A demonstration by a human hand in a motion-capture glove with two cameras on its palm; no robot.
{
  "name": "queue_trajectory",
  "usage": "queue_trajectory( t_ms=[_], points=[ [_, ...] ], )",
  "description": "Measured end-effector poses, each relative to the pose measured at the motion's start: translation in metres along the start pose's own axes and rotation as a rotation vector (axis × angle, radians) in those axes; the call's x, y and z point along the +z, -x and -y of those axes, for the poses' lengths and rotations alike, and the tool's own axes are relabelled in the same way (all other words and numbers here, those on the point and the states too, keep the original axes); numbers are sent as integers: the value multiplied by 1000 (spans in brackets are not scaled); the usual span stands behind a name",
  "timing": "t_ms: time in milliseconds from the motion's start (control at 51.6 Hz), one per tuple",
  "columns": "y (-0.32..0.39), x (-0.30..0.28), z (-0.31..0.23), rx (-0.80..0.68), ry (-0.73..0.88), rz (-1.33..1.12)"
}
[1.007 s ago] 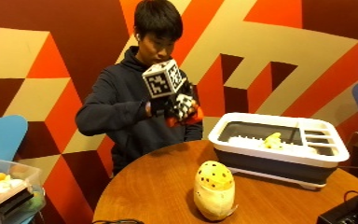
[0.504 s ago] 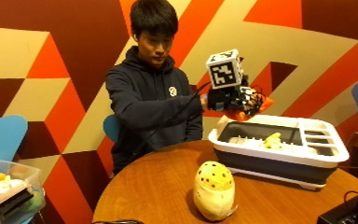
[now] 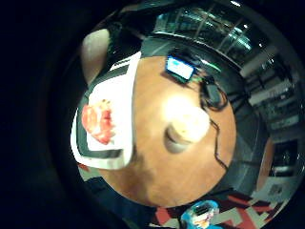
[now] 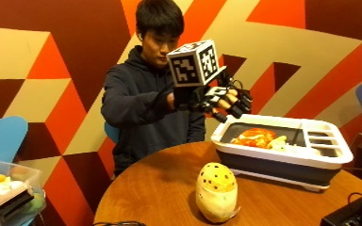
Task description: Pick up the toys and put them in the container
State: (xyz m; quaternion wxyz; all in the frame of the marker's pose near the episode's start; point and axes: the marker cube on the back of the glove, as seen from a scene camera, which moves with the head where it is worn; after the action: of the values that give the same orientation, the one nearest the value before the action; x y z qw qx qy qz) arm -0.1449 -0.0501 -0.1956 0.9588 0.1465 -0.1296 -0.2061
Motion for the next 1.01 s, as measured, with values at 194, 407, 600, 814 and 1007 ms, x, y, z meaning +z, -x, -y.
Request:
queue_trajectory(
  t_ms=[194,407,600,814,1007],
  points=[
    [-95,16,-4,160,267,-78],
    [-125,93,9,202,428,-141],
    [-123,135,23,149,276,-226],
    [-123,140,30,109,138,-168],
    [-100,96,23,104,46,-38]
  ],
)
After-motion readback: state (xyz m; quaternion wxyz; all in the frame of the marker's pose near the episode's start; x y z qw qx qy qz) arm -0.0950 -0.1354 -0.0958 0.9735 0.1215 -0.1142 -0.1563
